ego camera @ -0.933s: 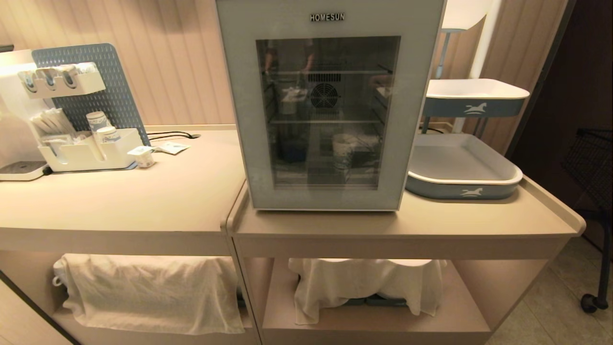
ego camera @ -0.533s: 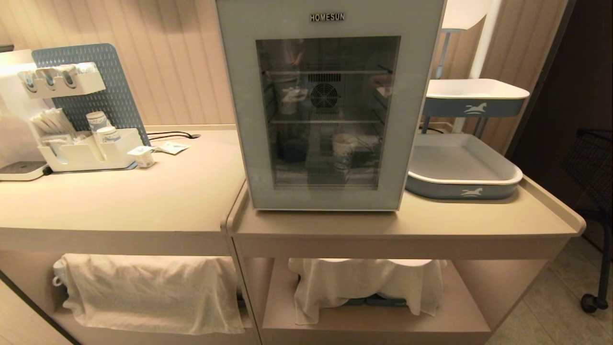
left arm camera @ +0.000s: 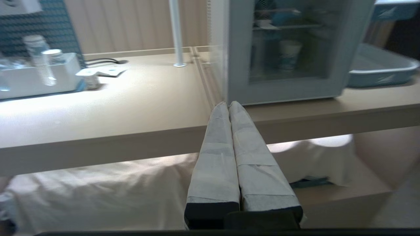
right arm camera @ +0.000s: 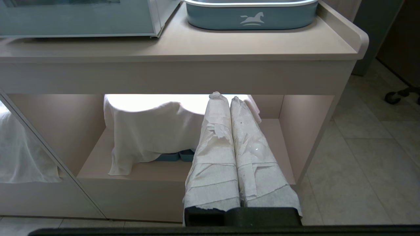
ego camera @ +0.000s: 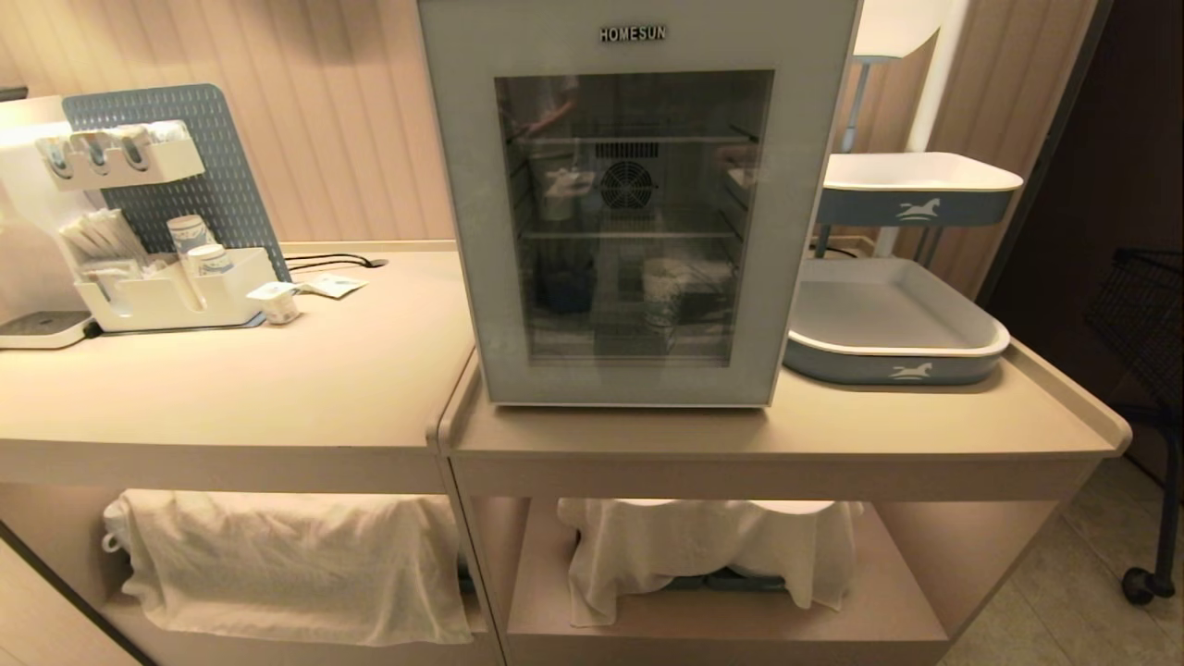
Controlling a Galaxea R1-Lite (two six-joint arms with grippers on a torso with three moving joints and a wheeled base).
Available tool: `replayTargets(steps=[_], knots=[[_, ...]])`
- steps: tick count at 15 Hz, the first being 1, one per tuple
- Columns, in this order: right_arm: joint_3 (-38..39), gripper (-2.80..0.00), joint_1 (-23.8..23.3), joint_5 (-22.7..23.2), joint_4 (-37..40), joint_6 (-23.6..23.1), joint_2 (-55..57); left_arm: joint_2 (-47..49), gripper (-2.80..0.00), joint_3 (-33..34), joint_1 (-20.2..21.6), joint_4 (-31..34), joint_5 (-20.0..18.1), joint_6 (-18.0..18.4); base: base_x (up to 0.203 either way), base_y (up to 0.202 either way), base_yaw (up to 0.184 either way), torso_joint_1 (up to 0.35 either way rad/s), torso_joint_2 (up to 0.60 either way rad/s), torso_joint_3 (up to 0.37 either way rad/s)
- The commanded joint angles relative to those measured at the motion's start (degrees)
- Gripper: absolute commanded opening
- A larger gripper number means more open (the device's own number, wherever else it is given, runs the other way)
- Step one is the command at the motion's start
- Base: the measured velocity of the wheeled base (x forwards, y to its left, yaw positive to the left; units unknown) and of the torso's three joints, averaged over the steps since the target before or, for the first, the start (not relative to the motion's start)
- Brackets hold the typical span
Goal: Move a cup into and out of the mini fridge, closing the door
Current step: Open the freezer door
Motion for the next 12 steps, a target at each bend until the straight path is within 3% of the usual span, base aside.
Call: replayTargets(steps=[1,6,9,10,11,12], knots=[[0.0,-2.8,0.0,0.0,0.0,0.0,0.0,13.9,-2.8,-12.0,-1.5,4.3,-0.7,-2.6,0.0,0.0,0.0,0.0,0.0,0.0],[0.0,-2.8,0.1,0.0,0.0,0.0,0.0,41.7,-2.8,-34.5,-4.4,12.3,-3.0,-12.2,0.0,0.0,0.0,0.0,0.0,0.0],[0.0,-2.8,0.0,0.0,0.0,0.0,0.0,56.4,-2.8,-47.6,-3.7,13.5,-4.7,-24.2,0.0,0.0,0.0,0.0,0.0,0.0],[0.0,-2.8,0.0,0.0,0.0,0.0,0.0,59.7,-2.8,-50.7,-3.1,13.5,-8.2,-28.3,0.0,0.0,0.0,0.0,0.0,0.0],[0.0,-2.8,0.0,0.0,0.0,0.0,0.0,61.8,-2.8,-52.1,-1.6,13.4,-15.1,-30.8,0.0,0.0,0.0,0.0,0.0,0.0],[0.0,-2.8,0.0,0.0,0.0,0.0,0.0,63.7,-2.8,-52.9,1.2,12.9,-19.3,-31.6,0.0,0.0,0.0,0.0,0.0,0.0]])
